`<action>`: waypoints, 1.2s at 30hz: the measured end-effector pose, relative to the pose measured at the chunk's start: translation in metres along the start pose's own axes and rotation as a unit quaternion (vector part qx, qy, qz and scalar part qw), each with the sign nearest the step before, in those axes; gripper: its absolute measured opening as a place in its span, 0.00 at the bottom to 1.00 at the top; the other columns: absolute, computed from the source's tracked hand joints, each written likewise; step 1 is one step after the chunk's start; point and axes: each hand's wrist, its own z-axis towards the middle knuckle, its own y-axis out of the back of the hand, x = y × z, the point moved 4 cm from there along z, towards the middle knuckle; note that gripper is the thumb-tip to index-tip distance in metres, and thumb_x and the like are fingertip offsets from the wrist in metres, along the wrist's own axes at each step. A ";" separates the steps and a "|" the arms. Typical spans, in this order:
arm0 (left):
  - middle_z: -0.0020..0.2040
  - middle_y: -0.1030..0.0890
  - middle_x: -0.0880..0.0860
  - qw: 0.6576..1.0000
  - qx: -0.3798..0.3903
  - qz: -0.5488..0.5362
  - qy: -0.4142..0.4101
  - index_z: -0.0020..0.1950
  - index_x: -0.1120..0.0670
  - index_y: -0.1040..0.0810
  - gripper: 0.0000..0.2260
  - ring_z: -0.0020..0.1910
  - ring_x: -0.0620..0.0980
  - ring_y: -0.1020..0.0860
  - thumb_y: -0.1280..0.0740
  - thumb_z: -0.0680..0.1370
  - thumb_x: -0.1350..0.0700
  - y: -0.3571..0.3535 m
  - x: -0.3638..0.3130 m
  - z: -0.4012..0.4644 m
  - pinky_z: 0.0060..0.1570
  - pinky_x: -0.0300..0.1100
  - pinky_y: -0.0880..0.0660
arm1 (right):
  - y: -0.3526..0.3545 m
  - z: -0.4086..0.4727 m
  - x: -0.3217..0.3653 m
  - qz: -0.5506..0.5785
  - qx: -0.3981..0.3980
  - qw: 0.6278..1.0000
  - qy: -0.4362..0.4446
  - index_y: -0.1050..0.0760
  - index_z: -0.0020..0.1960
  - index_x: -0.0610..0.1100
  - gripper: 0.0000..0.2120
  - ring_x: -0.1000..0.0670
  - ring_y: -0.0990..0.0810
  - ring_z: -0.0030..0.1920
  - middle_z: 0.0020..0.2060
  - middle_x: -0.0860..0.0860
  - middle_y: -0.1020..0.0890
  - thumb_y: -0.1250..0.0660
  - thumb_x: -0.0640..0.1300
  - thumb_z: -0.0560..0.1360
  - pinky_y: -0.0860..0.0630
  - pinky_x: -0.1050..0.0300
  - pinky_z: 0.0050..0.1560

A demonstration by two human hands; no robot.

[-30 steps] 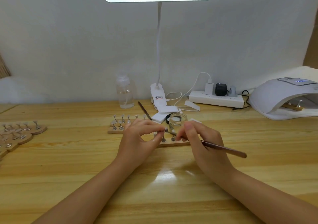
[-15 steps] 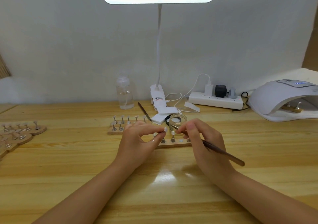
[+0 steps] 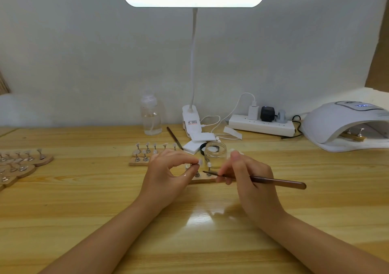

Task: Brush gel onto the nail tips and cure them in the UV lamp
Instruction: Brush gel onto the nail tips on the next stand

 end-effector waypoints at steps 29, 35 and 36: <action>0.41 0.20 0.40 1.000 -0.004 0.011 -0.002 0.43 0.43 0.21 0.12 0.45 0.47 0.23 0.26 0.67 0.60 0.000 -0.001 0.000 0.54 0.66 0.31 | -0.003 0.003 0.002 -0.052 0.021 0.998 0.010 0.25 0.37 0.54 0.15 0.58 0.22 0.35 0.37 0.55 0.19 0.48 0.55 0.74 0.28 0.69 0.36; 0.40 0.21 0.37 1.000 -0.007 0.015 -0.005 0.44 0.44 0.20 0.13 0.46 0.44 0.22 0.26 0.67 0.61 0.000 -0.001 0.000 0.53 0.64 0.30 | -0.001 0.001 0.000 -0.002 0.009 1.000 0.003 0.24 0.34 0.50 0.18 0.56 0.21 0.33 0.34 0.51 0.19 0.47 0.54 0.74 0.25 0.67 0.36; 0.40 0.21 0.37 1.000 -0.006 0.015 -0.006 0.44 0.44 0.20 0.12 0.46 0.44 0.22 0.26 0.68 0.61 0.000 -0.001 0.000 0.53 0.64 0.30 | -0.001 0.002 0.001 -0.024 0.012 1.000 0.010 0.24 0.35 0.51 0.17 0.57 0.21 0.34 0.35 0.52 0.19 0.48 0.54 0.75 0.26 0.68 0.36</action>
